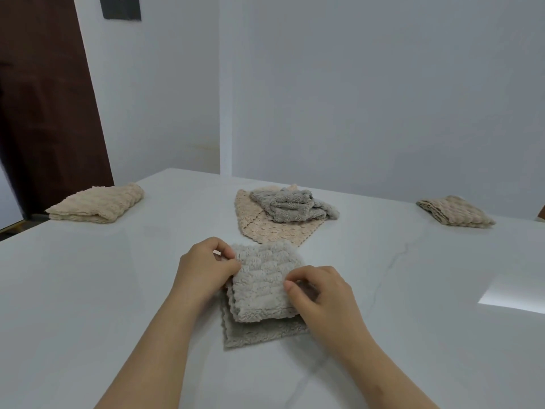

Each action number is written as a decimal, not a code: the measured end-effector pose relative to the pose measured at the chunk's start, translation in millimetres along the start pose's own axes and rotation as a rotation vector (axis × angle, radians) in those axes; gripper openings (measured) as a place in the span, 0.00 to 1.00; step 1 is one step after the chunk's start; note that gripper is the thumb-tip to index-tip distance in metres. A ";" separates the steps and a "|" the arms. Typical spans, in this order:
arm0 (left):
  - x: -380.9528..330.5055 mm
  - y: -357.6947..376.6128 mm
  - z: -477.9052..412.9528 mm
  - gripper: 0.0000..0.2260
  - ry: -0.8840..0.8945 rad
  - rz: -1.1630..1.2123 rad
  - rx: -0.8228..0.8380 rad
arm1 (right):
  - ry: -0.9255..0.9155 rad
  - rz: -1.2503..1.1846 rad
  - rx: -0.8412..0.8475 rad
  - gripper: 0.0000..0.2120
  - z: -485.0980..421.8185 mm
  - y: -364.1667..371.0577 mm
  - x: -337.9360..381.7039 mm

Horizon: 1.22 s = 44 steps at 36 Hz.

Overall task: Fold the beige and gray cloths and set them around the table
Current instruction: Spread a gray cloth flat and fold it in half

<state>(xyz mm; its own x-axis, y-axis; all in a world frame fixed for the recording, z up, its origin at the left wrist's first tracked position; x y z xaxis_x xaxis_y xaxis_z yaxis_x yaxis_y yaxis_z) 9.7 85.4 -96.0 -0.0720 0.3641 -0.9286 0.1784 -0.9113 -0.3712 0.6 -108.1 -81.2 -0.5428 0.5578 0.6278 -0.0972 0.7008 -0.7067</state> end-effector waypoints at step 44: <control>10.7 17.8 42.6 0.44 -0.157 -0.806 -0.123 | 0.461 0.367 0.133 0.28 21.0 4.8 -31.2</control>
<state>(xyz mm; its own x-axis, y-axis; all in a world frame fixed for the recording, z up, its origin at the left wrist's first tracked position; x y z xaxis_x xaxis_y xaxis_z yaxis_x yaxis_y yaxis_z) -29.6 64.9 -112.6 -0.3587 0.8570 -0.3700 0.1187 -0.3513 -0.9287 -0.5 -131.5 -111.0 -0.1461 0.9088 0.3909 -0.0920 0.3809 -0.9200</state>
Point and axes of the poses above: each hand's wrist, its own z-axis away from the middle knuckle, its own y-axis out of the palm, x = y × z, the point moved 8 cm from there along -z, towards the middle knuckle, and after that the axes turned 13 degrees about x, right-handed, at the moved point
